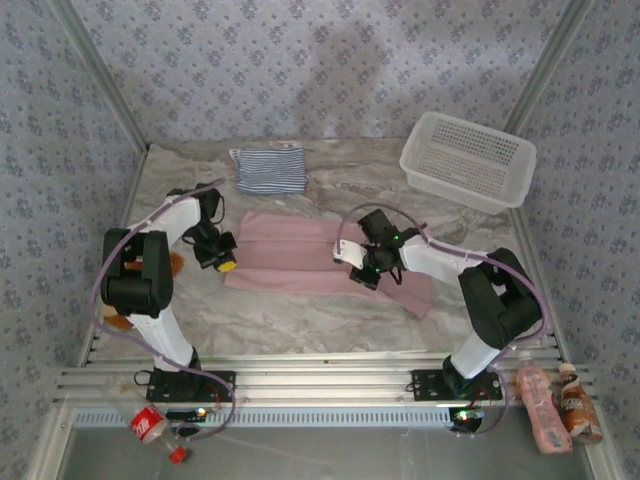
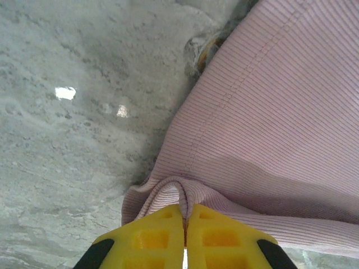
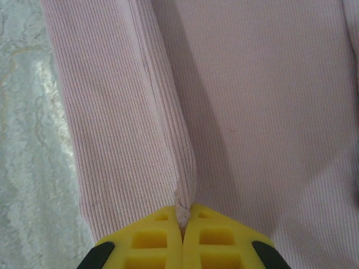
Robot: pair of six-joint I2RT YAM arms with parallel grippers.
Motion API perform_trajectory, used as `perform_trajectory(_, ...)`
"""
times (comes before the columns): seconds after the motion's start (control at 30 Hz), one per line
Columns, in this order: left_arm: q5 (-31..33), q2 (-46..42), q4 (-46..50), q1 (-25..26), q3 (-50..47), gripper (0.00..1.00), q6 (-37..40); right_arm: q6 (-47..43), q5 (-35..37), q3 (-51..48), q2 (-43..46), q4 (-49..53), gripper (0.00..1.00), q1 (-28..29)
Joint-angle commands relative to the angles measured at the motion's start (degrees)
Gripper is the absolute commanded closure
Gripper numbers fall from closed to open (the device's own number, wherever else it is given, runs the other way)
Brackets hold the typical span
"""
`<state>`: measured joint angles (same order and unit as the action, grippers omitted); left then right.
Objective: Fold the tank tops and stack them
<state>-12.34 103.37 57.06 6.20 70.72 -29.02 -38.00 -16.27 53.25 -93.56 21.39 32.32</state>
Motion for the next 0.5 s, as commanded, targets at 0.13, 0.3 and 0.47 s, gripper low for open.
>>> perform_trajectory(0.13,3.11,2.52,1.53,-0.51,2.16,0.93,2.19,0.29,1.84,2.02,-2.46,-1.71,0.93,-1.04)
perform_trajectory(0.3,4.48,4.37,1.14,-0.53,3.18,0.90,2.89,0.53,4.41,3.08,-4.39,-1.75,0.90,-0.99)
perform_trajectory(0.47,5.61,5.00,1.33,-0.49,4.28,0.77,3.61,1.07,7.70,3.36,-3.88,-1.44,0.82,-1.01)
